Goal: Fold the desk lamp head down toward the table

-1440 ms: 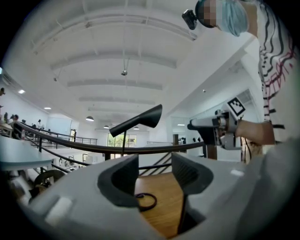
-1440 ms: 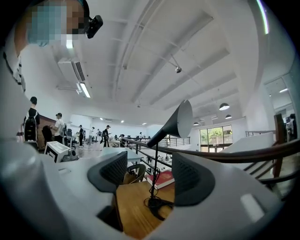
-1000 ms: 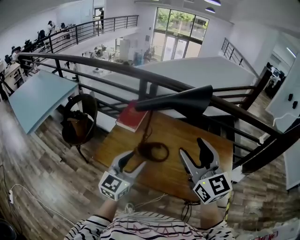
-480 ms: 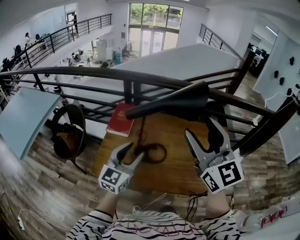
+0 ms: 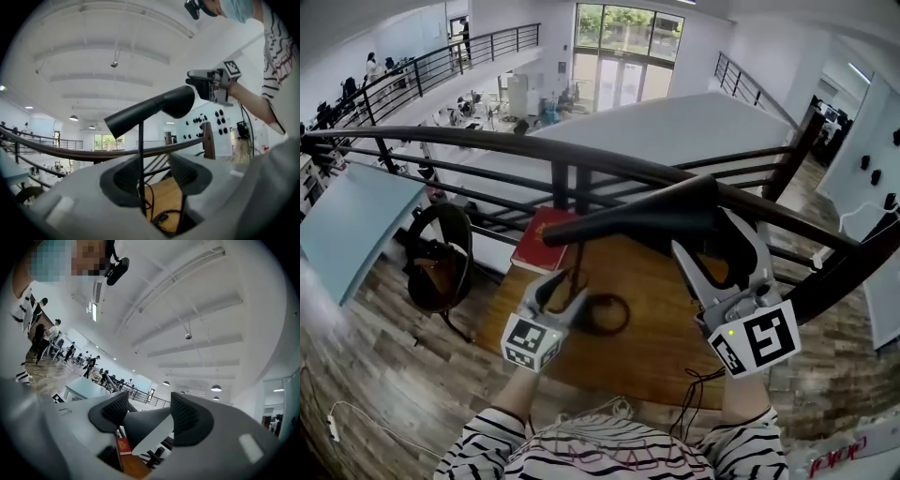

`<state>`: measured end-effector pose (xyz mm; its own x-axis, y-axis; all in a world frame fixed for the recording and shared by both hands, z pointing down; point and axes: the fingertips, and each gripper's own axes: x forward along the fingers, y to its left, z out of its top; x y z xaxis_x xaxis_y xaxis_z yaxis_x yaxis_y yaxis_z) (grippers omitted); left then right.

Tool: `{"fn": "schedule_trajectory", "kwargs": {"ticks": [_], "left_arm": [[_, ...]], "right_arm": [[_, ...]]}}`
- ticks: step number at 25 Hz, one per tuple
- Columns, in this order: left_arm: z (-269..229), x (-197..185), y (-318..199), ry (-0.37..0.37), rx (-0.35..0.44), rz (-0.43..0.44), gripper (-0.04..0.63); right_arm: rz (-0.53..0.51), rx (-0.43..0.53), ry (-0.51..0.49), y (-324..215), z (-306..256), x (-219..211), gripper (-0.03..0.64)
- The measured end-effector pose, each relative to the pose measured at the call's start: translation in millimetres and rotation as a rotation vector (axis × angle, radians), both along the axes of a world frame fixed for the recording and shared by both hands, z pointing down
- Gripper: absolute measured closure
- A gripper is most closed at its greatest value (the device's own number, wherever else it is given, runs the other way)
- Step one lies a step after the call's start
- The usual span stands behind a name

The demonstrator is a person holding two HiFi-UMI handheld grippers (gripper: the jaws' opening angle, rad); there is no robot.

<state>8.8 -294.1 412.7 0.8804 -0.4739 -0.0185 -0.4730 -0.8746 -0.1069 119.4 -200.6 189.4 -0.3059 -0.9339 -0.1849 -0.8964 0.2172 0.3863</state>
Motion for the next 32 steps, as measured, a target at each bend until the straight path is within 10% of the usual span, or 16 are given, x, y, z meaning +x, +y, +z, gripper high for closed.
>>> {"fn": "schedule_trajectory", "kwargs": {"ticks": [32], "left_arm": [[7, 31, -51, -0.009, -0.035, -0.156, 0.555]], "right_arm": [[-0.073, -0.037, 0.045, -21, 13, 47, 0.387]]}}
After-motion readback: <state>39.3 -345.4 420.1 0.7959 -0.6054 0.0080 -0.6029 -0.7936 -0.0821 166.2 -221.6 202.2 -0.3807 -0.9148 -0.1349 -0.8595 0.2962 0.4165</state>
